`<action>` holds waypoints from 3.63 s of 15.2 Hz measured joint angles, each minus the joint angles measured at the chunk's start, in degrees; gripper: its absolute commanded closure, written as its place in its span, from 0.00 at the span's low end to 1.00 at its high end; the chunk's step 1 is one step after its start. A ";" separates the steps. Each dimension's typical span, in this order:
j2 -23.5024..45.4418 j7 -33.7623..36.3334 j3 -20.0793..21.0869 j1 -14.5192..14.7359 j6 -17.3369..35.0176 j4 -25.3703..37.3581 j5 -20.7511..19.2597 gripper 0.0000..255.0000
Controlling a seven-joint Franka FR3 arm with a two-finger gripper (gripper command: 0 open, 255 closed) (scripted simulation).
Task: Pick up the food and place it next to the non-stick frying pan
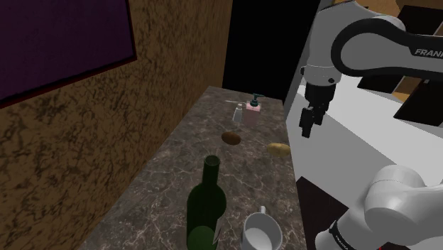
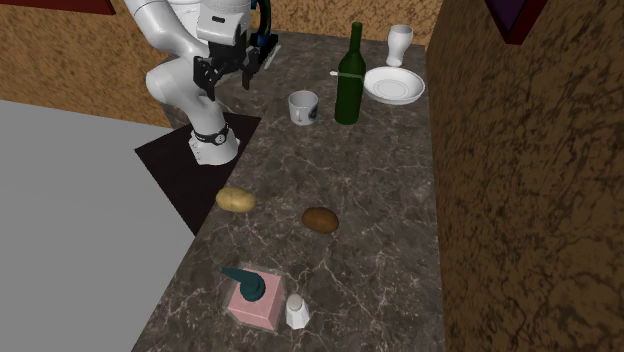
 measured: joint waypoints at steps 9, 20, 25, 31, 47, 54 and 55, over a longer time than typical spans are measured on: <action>12.86 -1.80 -1.83 -0.04 13.14 1.07 0.54 0.00; 35.30 -5.51 -3.47 0.43 28.40 10.47 3.23 0.00; 45.99 -7.38 -3.56 0.69 32.75 17.67 5.11 0.00; 57.30 -9.98 -3.57 0.31 35.70 26.85 7.06 0.00; 60.21 -10.15 -3.39 0.45 40.84 24.71 7.37 1.00; 60.22 -10.15 -3.39 0.44 40.84 24.71 7.37 1.00; 60.22 -10.15 -3.39 0.44 40.85 24.71 7.37 1.00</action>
